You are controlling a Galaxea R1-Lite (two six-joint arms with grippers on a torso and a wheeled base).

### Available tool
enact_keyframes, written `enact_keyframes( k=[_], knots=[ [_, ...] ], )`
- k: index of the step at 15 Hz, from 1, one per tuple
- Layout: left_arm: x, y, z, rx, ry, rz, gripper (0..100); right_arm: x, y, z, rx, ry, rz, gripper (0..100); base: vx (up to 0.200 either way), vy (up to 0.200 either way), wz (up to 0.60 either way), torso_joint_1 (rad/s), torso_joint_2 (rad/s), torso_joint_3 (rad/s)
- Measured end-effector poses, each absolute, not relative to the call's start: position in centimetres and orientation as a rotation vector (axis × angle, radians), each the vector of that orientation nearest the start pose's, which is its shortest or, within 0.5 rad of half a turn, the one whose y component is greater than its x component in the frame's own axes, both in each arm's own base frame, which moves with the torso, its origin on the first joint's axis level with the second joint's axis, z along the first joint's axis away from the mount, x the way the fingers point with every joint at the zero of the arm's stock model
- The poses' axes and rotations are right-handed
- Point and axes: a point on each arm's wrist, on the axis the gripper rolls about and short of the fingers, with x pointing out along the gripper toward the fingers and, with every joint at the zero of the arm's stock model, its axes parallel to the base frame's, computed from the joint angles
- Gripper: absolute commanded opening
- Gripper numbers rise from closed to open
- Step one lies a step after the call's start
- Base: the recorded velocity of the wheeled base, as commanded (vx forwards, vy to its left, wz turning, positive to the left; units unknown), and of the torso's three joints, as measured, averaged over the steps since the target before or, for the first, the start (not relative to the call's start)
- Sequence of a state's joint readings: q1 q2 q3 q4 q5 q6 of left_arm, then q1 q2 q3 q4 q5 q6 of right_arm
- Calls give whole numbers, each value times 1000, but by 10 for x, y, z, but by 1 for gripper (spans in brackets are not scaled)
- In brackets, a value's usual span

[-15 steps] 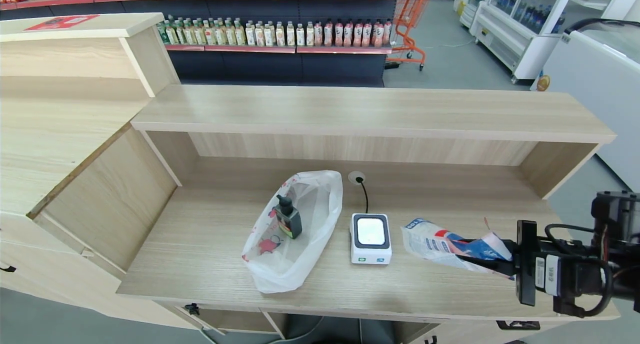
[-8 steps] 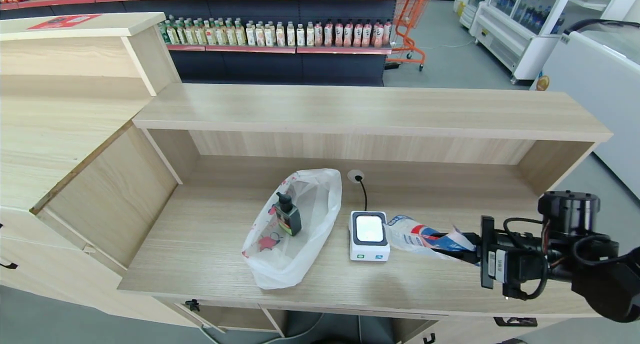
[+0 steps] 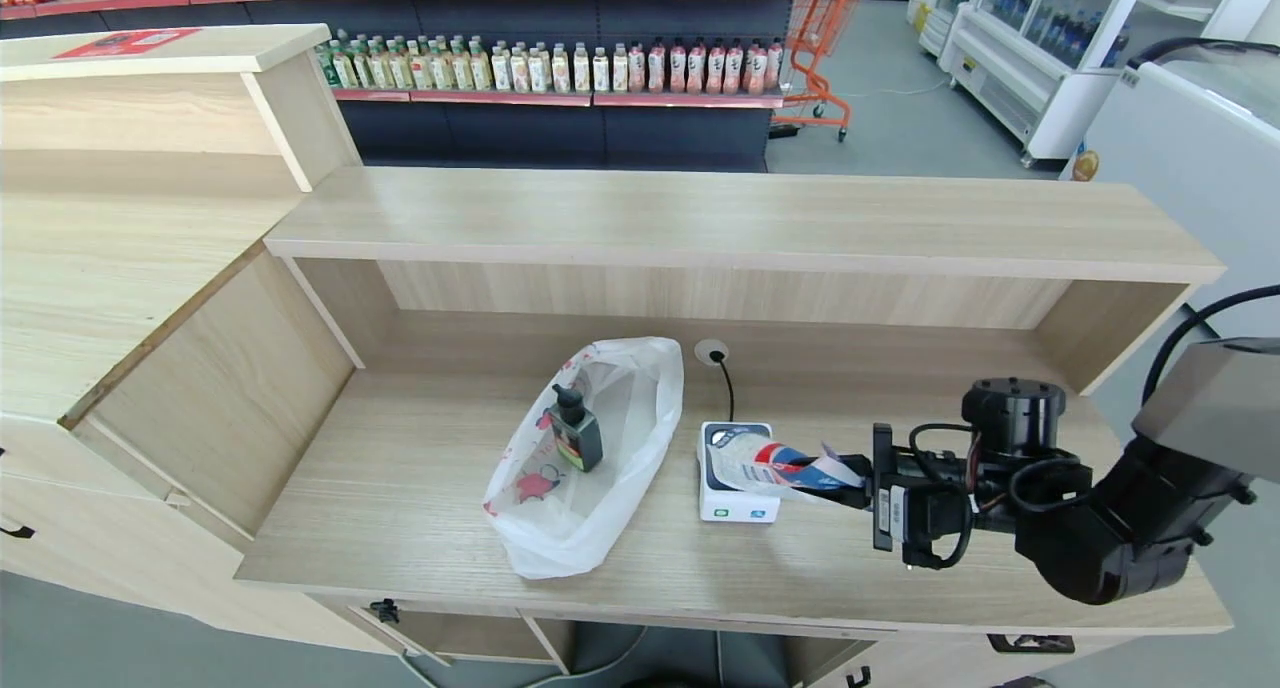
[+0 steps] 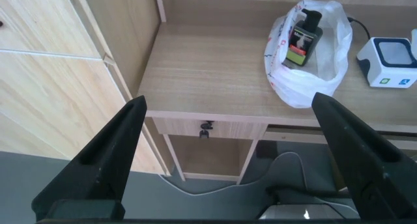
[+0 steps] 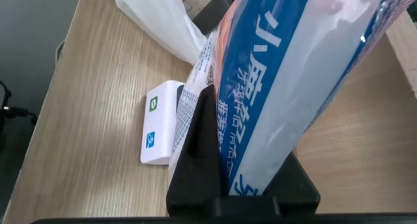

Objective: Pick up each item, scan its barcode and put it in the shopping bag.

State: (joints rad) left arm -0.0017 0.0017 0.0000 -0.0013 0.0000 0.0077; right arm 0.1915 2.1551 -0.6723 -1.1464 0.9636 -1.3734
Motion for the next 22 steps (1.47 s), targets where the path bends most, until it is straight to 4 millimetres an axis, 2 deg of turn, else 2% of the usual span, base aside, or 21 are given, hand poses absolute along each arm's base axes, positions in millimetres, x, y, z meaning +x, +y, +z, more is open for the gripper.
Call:
enact_keyframes(
  k=[3,14,17,22],
  knots=[
    [-23,0,76,8,0,-2,100,347,91,45,-1060,-536,1176,0,0,0,0,0,0,0],
    [-23,0,76,8,0,-2,100,390,101,26,-1044,-651,1215,0,0,0,0,0,0,0],
    [-23,0,76,8,0,-2,100,396,101,23,-1050,-659,1208,0,0,0,0,0,0,0],
    [-23,0,76,8,0,-2,100,395,98,21,-1054,-648,1203,0,0,0,0,0,0,0]
  ],
)
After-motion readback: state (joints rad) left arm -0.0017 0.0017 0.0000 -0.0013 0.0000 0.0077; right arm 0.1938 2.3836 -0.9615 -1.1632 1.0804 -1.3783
